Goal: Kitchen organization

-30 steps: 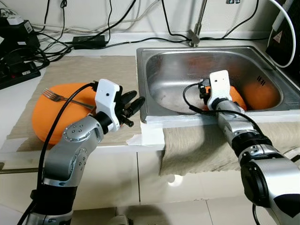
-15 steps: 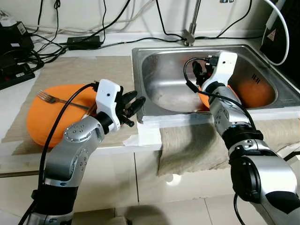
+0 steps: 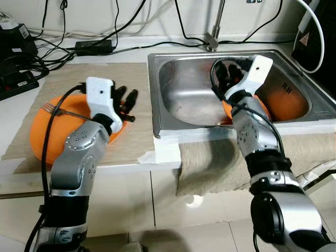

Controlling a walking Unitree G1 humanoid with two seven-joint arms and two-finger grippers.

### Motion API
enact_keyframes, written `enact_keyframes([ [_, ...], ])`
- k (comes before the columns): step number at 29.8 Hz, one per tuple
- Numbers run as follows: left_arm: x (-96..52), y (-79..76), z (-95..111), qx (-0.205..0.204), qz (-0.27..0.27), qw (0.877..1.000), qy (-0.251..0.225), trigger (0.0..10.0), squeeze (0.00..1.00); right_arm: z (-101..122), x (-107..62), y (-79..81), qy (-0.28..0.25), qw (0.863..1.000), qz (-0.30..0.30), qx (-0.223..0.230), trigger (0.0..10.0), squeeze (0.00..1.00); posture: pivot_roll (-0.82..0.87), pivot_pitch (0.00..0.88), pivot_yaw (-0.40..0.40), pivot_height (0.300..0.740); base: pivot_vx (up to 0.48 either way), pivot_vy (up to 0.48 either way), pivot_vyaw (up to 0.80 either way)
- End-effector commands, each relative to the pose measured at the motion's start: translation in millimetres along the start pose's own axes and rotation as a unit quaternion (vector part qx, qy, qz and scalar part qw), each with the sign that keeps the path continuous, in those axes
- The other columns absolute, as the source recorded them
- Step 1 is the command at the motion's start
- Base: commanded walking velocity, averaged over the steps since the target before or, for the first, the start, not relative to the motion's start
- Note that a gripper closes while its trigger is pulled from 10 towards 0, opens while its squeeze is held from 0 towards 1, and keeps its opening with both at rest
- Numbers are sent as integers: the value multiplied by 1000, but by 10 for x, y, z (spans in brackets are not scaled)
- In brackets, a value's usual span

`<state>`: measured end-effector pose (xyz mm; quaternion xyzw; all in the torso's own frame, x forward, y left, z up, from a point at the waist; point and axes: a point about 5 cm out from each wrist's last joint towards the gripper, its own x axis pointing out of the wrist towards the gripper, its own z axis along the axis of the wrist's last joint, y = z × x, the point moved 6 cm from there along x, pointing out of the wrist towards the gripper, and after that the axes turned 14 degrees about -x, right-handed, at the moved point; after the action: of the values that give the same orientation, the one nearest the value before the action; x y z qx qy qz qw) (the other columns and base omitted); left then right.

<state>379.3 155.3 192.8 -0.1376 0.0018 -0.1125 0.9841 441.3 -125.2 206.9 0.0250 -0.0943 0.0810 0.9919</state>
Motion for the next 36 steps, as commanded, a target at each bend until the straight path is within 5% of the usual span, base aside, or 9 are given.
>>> enact_keyframes([
  [1,-13,82,99,18,22,999,-19,10000,0,62,-41,49,-6,1000,8,-18,10000,0,69,19,15,740,0,0,0],
  [5,-40,118,138,31,33,999,-24,10000,0,45,-155,83,-2,999,18,-30,10000,0,70,20,15,740,0,0,0],
  [8,-148,225,254,46,69,996,-34,10000,0,13,-417,131,3,996,33,-88,10000,0,72,21,15,740,0,0,0],
  [13,-317,233,353,70,81,993,-40,10000,0,26,-681,113,10,992,32,-118,10000,0,77,25,18,740,0,0,0],
  [22,-568,196,458,67,99,989,-84,10000,0,41,-929,61,16,989,12,-149,10000,0,87,23,14,740,0,0,0],
  [27,-878,262,299,57,134,986,-78,10000,0,100,-1038,31,7,986,-10,-165,10000,0,101,20,12,740,0,0,0],
  [29,-1012,248,159,83,142,984,-74,10000,0,79,-1099,53,-1,985,-13,-175,10000,0,107,16,8,740,0,0,0],
  [36,-995,228,164,88,137,983,-83,10000,0,48,-1177,39,-12,982,-20,-187,10000,0,105,13,10,740,0,0,0],
])
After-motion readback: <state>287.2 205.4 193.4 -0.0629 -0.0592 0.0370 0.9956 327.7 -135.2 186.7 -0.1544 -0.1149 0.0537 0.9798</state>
